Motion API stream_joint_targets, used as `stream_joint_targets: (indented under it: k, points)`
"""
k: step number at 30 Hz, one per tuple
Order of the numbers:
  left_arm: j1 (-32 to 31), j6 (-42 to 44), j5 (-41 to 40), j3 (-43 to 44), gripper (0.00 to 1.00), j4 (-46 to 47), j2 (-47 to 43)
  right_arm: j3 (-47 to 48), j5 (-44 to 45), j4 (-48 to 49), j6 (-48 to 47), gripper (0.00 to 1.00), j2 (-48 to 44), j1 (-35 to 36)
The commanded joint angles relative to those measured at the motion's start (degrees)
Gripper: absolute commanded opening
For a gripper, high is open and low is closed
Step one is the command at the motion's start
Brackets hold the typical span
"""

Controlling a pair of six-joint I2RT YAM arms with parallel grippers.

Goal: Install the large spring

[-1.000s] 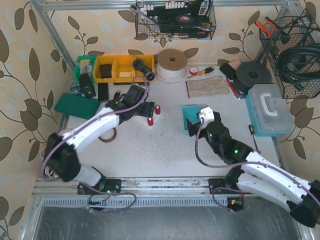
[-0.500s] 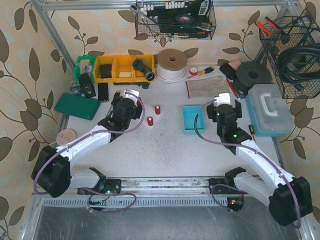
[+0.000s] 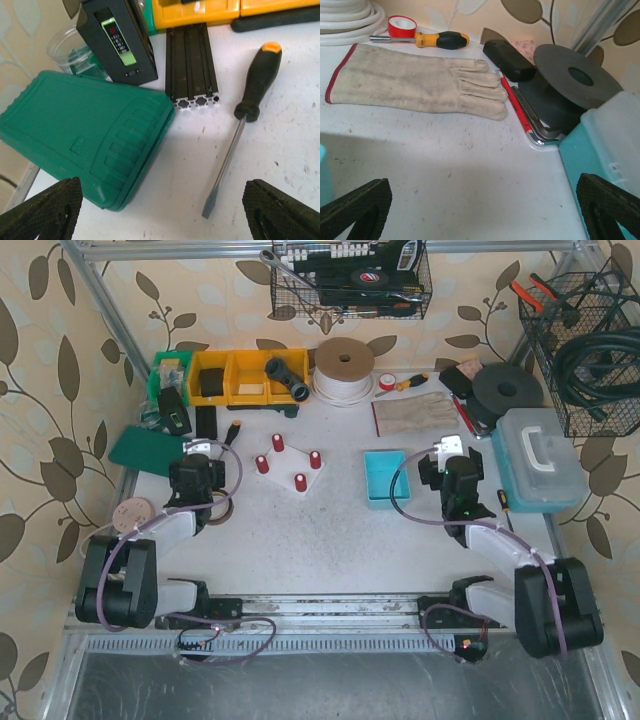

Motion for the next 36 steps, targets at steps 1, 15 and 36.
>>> stream_joint_targets:
  k: [1, 15, 36]
  points:
    - [2.0, 1.43, 4.78, 1.38, 0.9, 7.02, 0.93, 0.0, -2.77, 10.59, -3.47, 0.99, 5.19, -0.71]
    - [4.07, -5.98, -2.72, -7.24, 0.9, 15.24, -1.25, -0.32, -10.47, 12.24, -1.67, 0.99, 11.27, -1.68]
    - [6.16, -3.75, 3.03, -5.17, 0.92, 23.47, 12.18, -1.35, -10.13, 26.1, 5.8, 0.99, 23.32, -8.05]
